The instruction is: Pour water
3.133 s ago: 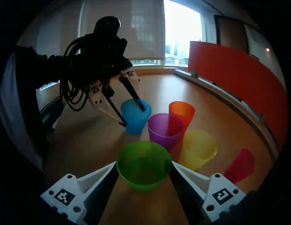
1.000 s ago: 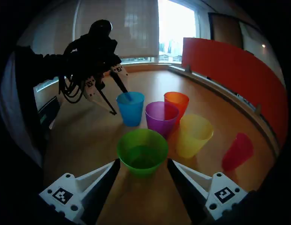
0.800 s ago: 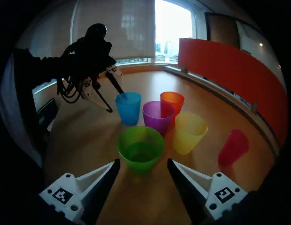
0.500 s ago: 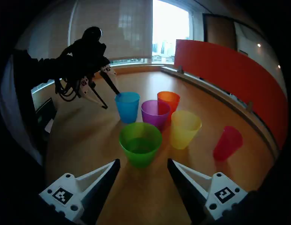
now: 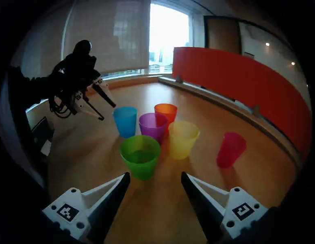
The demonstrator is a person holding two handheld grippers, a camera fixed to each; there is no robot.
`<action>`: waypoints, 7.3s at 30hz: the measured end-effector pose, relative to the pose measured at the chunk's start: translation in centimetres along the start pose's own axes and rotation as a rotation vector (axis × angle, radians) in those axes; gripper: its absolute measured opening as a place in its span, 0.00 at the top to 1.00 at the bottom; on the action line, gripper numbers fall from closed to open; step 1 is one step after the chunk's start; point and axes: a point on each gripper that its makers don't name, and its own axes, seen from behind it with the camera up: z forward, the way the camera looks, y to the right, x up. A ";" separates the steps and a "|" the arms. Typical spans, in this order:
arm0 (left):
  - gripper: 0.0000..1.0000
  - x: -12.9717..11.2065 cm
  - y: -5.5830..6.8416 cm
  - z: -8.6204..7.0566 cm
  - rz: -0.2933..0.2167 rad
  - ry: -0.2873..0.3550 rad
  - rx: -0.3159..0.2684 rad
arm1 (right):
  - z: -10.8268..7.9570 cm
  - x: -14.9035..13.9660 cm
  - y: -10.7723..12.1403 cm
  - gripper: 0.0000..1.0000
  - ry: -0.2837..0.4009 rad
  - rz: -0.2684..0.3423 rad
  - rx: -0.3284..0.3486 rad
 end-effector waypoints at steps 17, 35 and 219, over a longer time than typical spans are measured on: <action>0.16 1.3 -3.9 -3.8 -0.144 0.156 0.193 | -2.9 2.6 5.1 0.03 0.125 0.094 -0.246; 0.16 4.0 -9.8 -9.7 -0.292 0.452 0.528 | -8.0 9.0 10.6 0.03 0.427 0.114 -0.589; 0.16 3.1 -9.8 -5.2 -0.513 0.660 0.766 | -10.2 0.4 15.8 0.01 0.517 0.285 -0.924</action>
